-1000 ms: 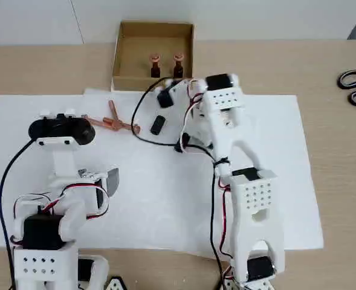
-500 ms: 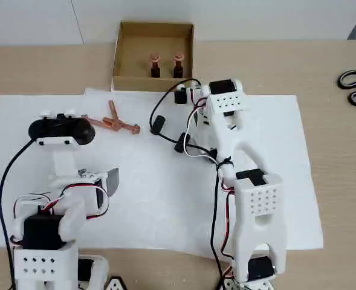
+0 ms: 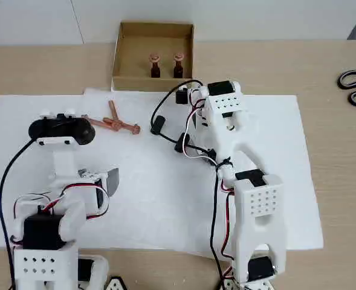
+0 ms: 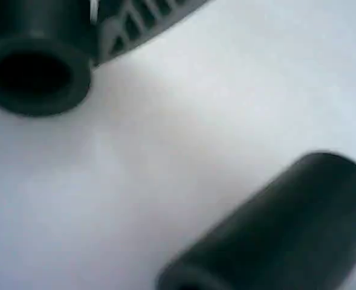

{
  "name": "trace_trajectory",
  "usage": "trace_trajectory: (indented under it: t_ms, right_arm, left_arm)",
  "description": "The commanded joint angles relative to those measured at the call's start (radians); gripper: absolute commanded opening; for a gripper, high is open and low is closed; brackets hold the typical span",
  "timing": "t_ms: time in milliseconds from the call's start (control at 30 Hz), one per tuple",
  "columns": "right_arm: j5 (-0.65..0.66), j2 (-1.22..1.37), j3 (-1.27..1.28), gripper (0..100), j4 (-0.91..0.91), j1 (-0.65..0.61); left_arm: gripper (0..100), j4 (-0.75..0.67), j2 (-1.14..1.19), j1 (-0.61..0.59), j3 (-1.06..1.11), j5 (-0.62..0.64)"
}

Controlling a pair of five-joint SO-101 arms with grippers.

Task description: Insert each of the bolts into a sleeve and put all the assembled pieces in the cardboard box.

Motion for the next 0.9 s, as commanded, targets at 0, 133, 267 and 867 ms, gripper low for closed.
trace_trajectory:
  t_ms: [0, 133, 267, 867]
  right_arm:
    - [-0.003, -0.007, 0.0, 13.1, 0.005, 0.01]
    - [0.018, 0.048, -0.002, 0.6, 0.002, 0.01]
    - [0.018, 0.051, -0.006, 0.3, 0.004, 0.021]
    - [0.018, -0.36, 0.02, 0.3, 0.012, 0.07]
  left_arm:
    - [23, -0.02, -0.011, 0.0, -0.005, -0.005]
    - [23, -0.02, -0.011, 0.0, -0.005, -0.005]
    - [23, -0.02, -0.011, 0.0, -0.005, -0.005]
    - [23, -0.216, 0.003, -0.235, -0.053, -0.043]
